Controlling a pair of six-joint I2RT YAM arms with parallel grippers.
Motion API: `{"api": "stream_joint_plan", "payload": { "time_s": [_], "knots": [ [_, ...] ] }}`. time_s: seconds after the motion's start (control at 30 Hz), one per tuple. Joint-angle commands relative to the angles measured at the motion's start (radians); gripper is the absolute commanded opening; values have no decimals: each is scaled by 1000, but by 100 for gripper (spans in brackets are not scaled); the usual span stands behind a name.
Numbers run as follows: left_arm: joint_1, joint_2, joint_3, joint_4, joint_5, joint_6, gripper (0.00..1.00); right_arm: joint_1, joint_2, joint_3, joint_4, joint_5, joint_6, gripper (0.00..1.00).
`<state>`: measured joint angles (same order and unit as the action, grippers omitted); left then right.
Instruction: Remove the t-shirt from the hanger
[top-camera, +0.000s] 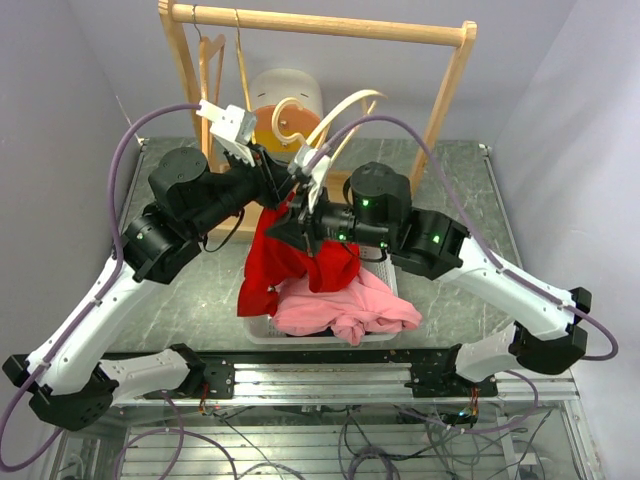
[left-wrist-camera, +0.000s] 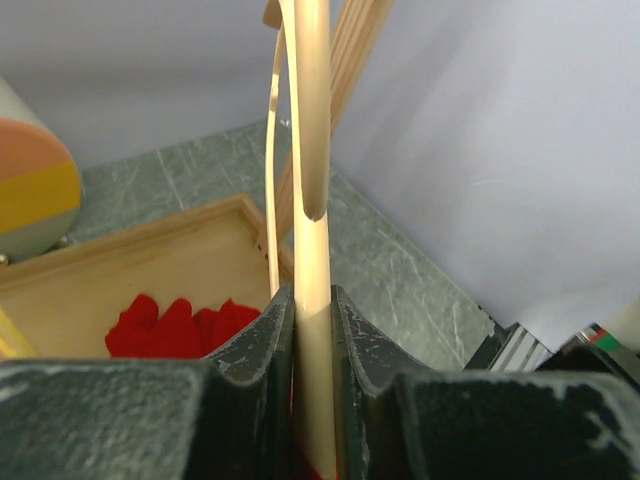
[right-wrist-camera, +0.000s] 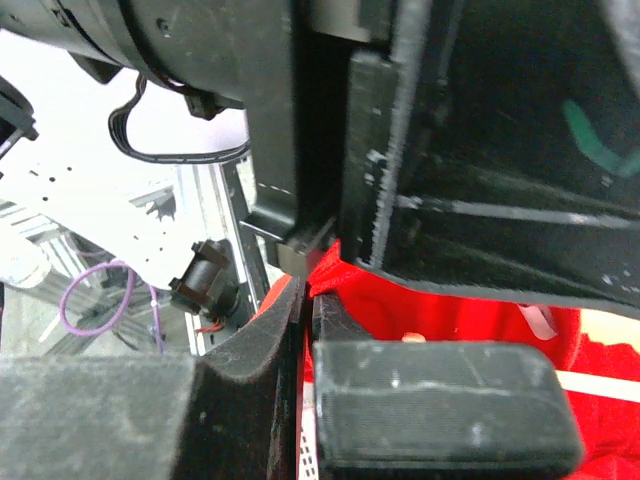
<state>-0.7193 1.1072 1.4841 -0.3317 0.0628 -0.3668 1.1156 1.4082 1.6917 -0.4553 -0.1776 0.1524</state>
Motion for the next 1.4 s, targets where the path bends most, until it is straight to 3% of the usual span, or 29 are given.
{"api": "stream_joint_plan", "payload": {
  "time_s": [0.0, 0.27, 0.4, 0.47, 0.5, 0.57, 0.93, 1.17, 1.37],
  "knots": [
    [5, 5, -15, 173, -68, -30, 7, 146, 61, -23, -155, -184, 31, 0],
    [4, -29, -105, 268, -73, -83, 7, 207, 38, -10, -97, -146, 60, 0],
    [5, -29, -93, 275, -92, -66, 7, 217, 21, 19, -151, -61, 64, 0],
    [6, -29, -77, 281, -92, -64, 7, 219, 7, -6, -168, -1, 70, 10],
    [5, -27, -69, 285, -90, -64, 7, 219, 1, -22, -171, 22, 74, 10],
    [5, -22, -55, 286, -92, -59, 7, 219, -11, -59, -161, 45, 79, 0],
    [6, 26, 52, 126, -113, -14, 7, 220, -184, -157, -126, 320, 164, 0],
    [4, 31, 110, 48, -137, 33, 7, 220, -324, -17, -145, 441, 111, 0],
    [5, 44, 135, 34, -142, 49, 7, 220, -272, 262, -156, 513, -29, 0]
  ]
}}
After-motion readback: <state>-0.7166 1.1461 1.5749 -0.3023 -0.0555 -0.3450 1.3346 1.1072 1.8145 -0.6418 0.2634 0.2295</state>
